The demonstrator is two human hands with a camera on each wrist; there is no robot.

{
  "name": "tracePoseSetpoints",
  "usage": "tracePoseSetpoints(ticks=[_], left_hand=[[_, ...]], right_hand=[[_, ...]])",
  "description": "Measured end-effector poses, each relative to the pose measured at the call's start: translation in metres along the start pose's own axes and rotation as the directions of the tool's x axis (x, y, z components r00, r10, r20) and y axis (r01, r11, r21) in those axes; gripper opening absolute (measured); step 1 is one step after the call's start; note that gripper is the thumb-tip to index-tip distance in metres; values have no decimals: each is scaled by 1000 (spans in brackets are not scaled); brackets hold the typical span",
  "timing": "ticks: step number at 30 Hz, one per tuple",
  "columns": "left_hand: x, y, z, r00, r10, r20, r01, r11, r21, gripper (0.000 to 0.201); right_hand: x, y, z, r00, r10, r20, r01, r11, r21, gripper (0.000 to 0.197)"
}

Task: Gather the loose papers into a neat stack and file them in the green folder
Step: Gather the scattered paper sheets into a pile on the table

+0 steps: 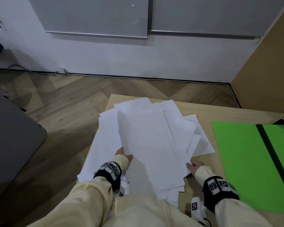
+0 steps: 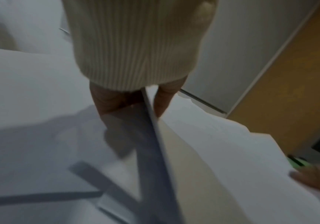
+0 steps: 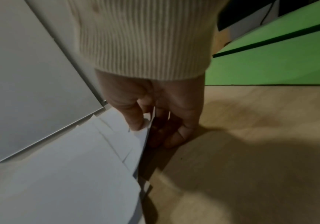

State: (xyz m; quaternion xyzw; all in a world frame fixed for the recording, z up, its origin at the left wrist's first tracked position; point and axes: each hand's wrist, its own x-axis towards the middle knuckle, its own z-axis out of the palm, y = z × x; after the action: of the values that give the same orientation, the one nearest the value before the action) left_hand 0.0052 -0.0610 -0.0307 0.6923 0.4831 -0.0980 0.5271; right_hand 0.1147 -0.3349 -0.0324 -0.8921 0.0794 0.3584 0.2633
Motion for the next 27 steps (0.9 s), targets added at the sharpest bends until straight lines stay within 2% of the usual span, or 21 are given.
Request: tracePoseSetpoints(ticks=[1,3,6,7,10,11,12,14,15,17,19,21,23,27], left_hand=[[1,1,3,1000,13,19,-14,999,46,42],[0,3,11,998,34,45,-40,990,135,44],[-1,4,20,997,54,54,-64,975,211,46],[-2,5,20,998,50,48,-60,969,240,46],[0,6,22,998,22,55,-39,945,325,46],[-1,8,23,998,17,68,-40,932,361,47],[0,9,24,997,20,70,-46,918,393,47],[0,14,23,998,31,55,-51,910,411,50],[1,15,20,999,35,26,-43,914,404,52],[6,14,3,992,23,-126,27,922,387,54],[10,6,-22,948,-78,-309,189,919,346,56],[12,-9,-47,877,-215,-430,352,896,271,63],[15,-26,-66,838,-263,-479,417,874,249,68],[14,-45,-83,828,-260,-497,446,843,301,70]], right_hand=[[-1,-3,-1,1000,5,11,-5,1000,4,34],[1,-7,-2,998,35,-54,-35,999,1,42],[4,-14,-5,984,34,-173,-44,998,-53,35],[5,-14,-5,988,31,-154,-46,995,-94,32],[1,-18,-3,990,115,81,-86,951,-298,13],[-2,-22,-4,981,134,137,-88,950,-301,17],[-5,-27,-5,975,128,183,-83,968,-236,21],[-6,-36,-6,961,105,256,-108,994,-3,18],[-6,-39,-7,966,100,238,-132,984,119,19],[-3,-44,-5,976,113,186,-167,937,308,25],[3,-40,3,977,134,168,-182,931,316,56],[3,-34,12,978,168,123,-193,955,225,69],[-3,-30,17,982,177,63,-184,971,153,63],[-7,-26,10,990,141,-14,-140,988,61,43]])
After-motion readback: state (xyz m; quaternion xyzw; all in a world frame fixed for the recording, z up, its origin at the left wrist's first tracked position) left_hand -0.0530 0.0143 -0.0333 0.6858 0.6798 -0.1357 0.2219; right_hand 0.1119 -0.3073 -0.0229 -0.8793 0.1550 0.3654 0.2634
